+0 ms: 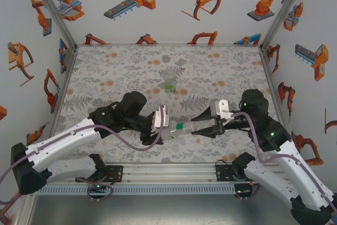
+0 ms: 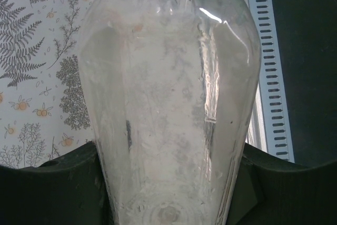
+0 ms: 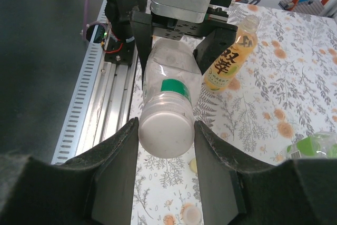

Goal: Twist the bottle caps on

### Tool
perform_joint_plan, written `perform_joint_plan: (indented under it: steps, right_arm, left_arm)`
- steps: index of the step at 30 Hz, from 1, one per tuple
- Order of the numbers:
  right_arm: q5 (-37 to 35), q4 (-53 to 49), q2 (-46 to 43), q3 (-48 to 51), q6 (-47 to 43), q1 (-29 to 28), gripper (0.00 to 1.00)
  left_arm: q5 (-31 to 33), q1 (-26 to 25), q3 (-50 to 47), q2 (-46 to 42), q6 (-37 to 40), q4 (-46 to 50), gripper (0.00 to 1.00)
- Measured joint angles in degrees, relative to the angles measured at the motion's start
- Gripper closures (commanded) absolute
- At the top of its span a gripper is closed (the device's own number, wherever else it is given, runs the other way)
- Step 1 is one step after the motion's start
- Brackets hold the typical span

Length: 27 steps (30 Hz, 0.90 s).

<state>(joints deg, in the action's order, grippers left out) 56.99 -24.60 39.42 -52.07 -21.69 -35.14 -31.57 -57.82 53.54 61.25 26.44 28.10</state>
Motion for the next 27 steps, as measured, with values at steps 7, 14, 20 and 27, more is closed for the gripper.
perform_joint_plan:
  steps: [7,14,20,27]
  right_arm:
    - [-2.38,3.89,-0.39,1.07,7.5,-0.63,1.0]
    - [-11.85,14.45,-3.41,7.21,25.99,-1.11,1.0]
    - [-25.18,16.46,-2.58,8.09,47.67,-1.38,1.0]
    - [-37.35,8.41,3.91,3.82,74.05,-1.07,0.98]
  left_arm:
    - [1.51,0.0,-1.86,-2.43,0.0,-2.19,0.98]
    - [7.06,0.0,-5.66,-4.92,-0.02,-8.07,0.99]
    - [12.63,0.17,-6.97,-4.39,-0.76,-13.14,0.99]
    - [18.38,0.55,-7.06,-1.33,-2.03,-15.89,0.99]
